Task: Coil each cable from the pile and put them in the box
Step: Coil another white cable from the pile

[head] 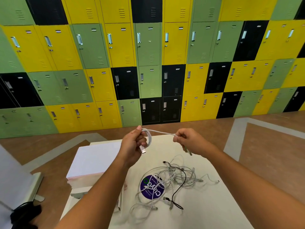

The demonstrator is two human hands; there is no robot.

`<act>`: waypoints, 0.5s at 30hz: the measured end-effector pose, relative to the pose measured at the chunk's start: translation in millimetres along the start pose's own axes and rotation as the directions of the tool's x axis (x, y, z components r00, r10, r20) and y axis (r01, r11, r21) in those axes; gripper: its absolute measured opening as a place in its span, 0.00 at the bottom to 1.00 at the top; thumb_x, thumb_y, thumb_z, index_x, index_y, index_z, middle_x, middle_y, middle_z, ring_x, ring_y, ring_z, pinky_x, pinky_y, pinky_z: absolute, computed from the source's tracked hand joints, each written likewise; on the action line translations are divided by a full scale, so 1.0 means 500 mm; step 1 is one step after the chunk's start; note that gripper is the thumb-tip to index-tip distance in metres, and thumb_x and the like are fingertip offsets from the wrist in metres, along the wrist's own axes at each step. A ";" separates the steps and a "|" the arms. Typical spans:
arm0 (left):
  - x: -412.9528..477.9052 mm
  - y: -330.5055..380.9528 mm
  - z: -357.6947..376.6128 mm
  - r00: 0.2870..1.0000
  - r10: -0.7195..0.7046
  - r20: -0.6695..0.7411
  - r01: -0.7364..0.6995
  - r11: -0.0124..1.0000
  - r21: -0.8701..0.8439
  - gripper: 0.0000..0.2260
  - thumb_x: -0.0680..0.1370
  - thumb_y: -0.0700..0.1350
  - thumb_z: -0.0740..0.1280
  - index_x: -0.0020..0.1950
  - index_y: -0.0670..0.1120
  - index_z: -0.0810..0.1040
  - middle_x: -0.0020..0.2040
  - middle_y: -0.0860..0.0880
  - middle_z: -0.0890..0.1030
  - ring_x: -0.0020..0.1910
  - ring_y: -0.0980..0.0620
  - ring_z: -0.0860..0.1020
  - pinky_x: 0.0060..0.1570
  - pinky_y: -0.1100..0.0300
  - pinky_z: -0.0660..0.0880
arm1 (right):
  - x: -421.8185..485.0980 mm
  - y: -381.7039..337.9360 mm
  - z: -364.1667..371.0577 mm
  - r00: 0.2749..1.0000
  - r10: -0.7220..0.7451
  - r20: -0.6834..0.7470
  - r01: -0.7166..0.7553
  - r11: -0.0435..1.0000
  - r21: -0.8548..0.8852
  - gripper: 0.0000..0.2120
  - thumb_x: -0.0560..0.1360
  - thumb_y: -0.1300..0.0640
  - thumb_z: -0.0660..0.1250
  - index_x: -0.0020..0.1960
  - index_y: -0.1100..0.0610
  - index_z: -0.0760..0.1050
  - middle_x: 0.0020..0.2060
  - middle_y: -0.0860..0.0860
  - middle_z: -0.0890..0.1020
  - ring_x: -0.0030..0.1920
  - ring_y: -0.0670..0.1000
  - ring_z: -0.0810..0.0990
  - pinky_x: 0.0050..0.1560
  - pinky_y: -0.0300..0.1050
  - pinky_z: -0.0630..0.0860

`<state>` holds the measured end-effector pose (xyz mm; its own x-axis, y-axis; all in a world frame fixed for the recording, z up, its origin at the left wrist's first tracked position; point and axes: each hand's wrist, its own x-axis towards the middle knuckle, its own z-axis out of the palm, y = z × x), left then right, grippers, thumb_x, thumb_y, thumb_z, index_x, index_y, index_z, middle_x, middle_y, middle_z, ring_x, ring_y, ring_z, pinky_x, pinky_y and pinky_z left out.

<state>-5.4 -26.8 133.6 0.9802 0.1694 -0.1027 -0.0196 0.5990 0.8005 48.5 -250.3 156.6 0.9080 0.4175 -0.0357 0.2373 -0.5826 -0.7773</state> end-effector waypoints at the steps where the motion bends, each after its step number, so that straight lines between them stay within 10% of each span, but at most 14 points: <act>1: 0.003 0.003 -0.001 1.000 -0.003 -0.019 0.002 1.000 -0.011 0.13 0.84 0.44 0.61 0.41 0.42 0.76 0.26 0.53 0.61 0.23 0.58 0.59 0.23 0.66 0.64 | -0.006 0.005 0.000 0.999 0.026 0.018 -0.028 0.995 0.093 0.09 0.82 0.56 0.64 0.46 0.58 0.78 0.30 0.53 0.77 0.28 0.50 0.76 0.27 0.41 0.71; 7: 0.011 -0.011 0.012 0.997 -0.050 -0.063 0.053 0.997 0.051 0.14 0.84 0.48 0.62 0.40 0.42 0.73 0.27 0.52 0.60 0.24 0.57 0.59 0.23 0.66 0.64 | -0.006 0.007 0.017 0.988 0.144 -0.047 -0.106 0.878 0.466 0.14 0.85 0.55 0.56 0.49 0.59 0.78 0.26 0.50 0.66 0.24 0.48 0.60 0.25 0.38 0.58; 10: 0.007 -0.024 0.023 0.992 -0.117 -0.038 0.117 0.993 0.009 0.15 0.83 0.49 0.63 0.41 0.42 0.73 0.27 0.53 0.60 0.24 0.57 0.59 0.23 0.67 0.64 | 0.001 -0.008 0.027 0.978 0.195 -0.079 -0.099 0.757 0.646 0.15 0.84 0.61 0.53 0.53 0.59 0.79 0.30 0.52 0.69 0.28 0.49 0.65 0.29 0.42 0.65; 15: 0.001 -0.034 0.041 0.980 -0.196 0.035 0.198 0.978 -0.058 0.15 0.83 0.50 0.63 0.40 0.42 0.73 0.28 0.53 0.61 0.24 0.58 0.60 0.22 0.67 0.65 | -0.005 -0.019 0.045 0.992 0.058 -0.108 0.008 0.851 0.524 0.13 0.83 0.62 0.60 0.55 0.54 0.83 0.44 0.51 0.85 0.43 0.47 0.78 0.43 0.44 0.74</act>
<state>-0.5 -53.2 132.0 0.9713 0.0207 -0.2369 0.1636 0.6649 0.7288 36.1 -229.9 150.1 0.9521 0.3055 -0.0125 0.0278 -0.1273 -0.9915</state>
